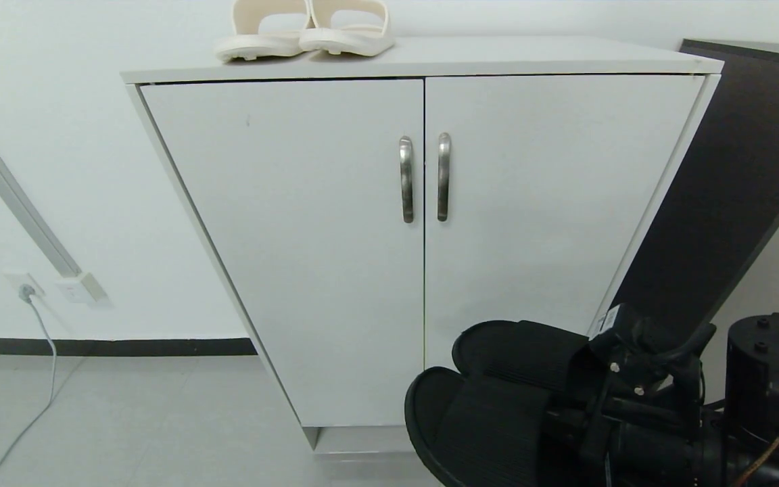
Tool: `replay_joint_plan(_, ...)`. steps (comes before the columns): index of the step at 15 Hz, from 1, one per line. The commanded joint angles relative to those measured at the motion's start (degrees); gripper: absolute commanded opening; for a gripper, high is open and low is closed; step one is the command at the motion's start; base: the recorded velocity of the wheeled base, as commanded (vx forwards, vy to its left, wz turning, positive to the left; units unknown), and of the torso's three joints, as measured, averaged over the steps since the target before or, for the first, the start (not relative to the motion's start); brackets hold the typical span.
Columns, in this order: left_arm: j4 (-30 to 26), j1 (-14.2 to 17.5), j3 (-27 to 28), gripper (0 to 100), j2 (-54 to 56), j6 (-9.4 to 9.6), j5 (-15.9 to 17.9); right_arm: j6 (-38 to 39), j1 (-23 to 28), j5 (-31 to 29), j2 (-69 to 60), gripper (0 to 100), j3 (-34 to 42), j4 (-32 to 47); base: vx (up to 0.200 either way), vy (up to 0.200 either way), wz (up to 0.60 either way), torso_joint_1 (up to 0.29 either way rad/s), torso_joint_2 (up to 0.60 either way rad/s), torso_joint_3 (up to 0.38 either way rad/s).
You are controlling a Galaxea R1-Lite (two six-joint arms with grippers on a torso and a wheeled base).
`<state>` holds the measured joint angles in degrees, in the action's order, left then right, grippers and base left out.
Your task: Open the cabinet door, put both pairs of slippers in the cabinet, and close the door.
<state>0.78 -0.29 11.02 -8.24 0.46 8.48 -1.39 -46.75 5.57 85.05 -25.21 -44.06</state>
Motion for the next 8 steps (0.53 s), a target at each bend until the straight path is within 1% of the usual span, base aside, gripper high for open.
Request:
replay_joint_plan(1, 2.1, -0.1, 5.1, 100, -17.2, -1.69, 10.7, 0.0, 0.0, 0.1, -0.1, 0, 0.5, -0.1, 0.0, 0.0, 0.0, 0.0, 0.0, 0.0)
replay_joint_plan(2, 4.8, -0.1, 6.7, 100, -21.8, -1.69, 14.3, -0.1, 0.0, 0.1, -0.1, 0, 0.6, -0.2, 0.0, 0.0, 0.0, 0.0, 0.0, 0.0)
replay_joint_plan(3, 7.9, -0.2, 8.8, 100, -27.0, -1.52, 16.7, -0.2, -0.1, 0.1, -0.1, 0, 0.8, -0.6, 0.0, 0.0, 0.0, 0.0, 0.0, 0.0)
replay_joint_plan(4, 10.8, -1.0, 10.8, 100, -31.6, -1.17, 18.3, -1.1, 0.0, 0.0, 0.0, 0, 1.0, -0.7, 0.0, 0.0, 0.0, 0.0, 0.0, 0.0)
replay_joint_plan(5, 13.5, -3.4, 12.4, 100, -36.0, -1.25, 19.4, -1.6, 0.0, 0.0, 0.2, 0, 1.1, -0.8, 0.0, 0.0, 0.0, 0.0, 0.0, 0.0)
replay_joint_plan(6, 16.3, -7.1, 13.6, 100, -40.0, -1.52, 19.4, -1.6, -0.1, 0.0, 0.3, 0, 1.0, -0.8, 0.0, 0.0, 0.0, 0.0, 0.0, 0.0)
replay_joint_plan(8, 20.4, -12.4, 14.6, 100, -45.2, -1.61, 18.9, -1.6, 0.0, 0.0, 0.3, 0, 1.1, -0.8, 0.0, 0.0, 0.0, 0.0, 0.0, 0.0)
